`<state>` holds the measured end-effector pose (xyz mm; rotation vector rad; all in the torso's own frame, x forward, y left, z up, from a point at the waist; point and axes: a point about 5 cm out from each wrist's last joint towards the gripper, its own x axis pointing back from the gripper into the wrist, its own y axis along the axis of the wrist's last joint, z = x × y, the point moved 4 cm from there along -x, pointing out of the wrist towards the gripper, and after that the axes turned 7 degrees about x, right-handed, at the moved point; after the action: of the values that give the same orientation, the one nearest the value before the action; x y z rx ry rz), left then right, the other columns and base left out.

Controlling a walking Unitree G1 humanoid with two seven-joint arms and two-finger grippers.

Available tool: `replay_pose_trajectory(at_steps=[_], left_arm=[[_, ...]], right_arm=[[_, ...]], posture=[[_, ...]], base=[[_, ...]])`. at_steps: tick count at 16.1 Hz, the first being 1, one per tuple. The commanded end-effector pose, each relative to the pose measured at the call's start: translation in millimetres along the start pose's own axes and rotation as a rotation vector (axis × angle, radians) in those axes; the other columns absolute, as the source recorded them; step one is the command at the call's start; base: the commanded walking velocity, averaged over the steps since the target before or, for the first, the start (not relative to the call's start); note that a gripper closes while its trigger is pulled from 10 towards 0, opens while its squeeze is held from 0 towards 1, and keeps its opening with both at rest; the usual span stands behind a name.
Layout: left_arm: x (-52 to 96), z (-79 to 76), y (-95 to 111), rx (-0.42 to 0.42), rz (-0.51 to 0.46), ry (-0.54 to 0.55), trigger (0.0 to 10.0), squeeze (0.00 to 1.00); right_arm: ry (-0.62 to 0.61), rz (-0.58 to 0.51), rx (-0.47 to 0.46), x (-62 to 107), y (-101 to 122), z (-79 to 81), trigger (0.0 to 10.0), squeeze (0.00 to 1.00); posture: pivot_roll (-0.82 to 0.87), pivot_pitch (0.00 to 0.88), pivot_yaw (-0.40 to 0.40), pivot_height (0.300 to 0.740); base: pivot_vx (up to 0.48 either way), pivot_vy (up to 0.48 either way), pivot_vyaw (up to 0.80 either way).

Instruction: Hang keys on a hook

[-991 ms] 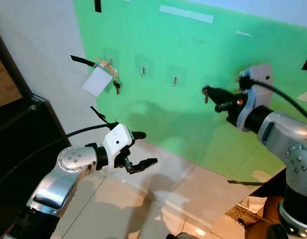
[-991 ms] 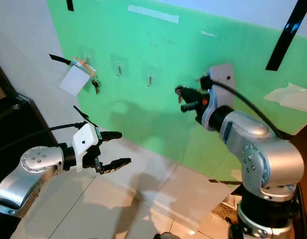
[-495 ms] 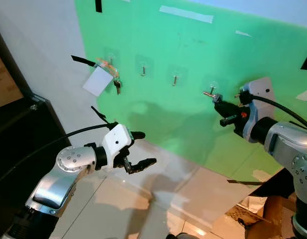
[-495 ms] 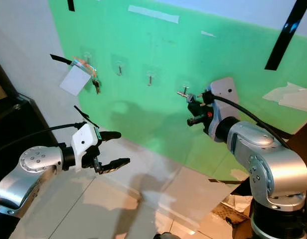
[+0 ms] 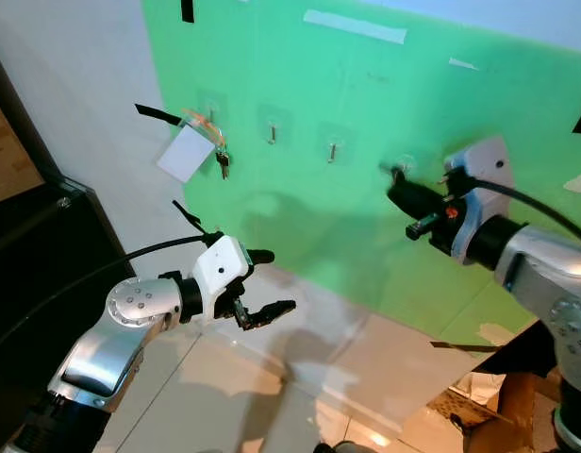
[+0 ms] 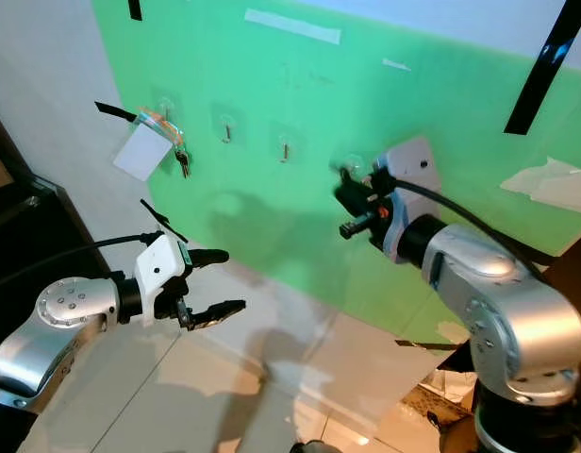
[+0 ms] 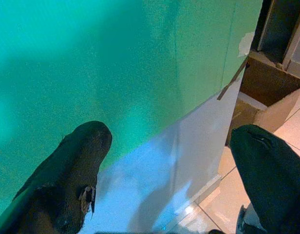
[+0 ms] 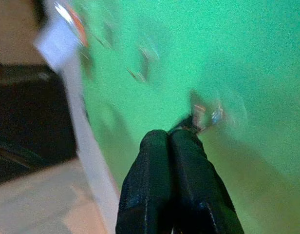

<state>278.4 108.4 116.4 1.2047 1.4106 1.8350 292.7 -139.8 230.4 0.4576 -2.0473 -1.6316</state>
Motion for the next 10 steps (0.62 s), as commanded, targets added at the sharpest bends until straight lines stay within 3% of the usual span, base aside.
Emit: replay_pose_trajectory(at_steps=[1,10], left_arm=[[1.7,-0.4,1.6,-0.020,0.001,0.003,10.0,0.00],[1.6,-0.5,0.9,-0.020,0.006,0.002,10.0,0.00]], right_arm=[[0.052,-0.083,0.034,5.3,18.6,6.0,10.0,0.00],[0.040,0.104,0.083,5.8,-16.9,3.1,10.0,0.00]], posture=[[-0.01,0.000,-0.054,0.740],[-0.01,0.000,-0.052,0.740]], base=[[0.000,0.000,0.00],[0.000,0.000,0.00]])
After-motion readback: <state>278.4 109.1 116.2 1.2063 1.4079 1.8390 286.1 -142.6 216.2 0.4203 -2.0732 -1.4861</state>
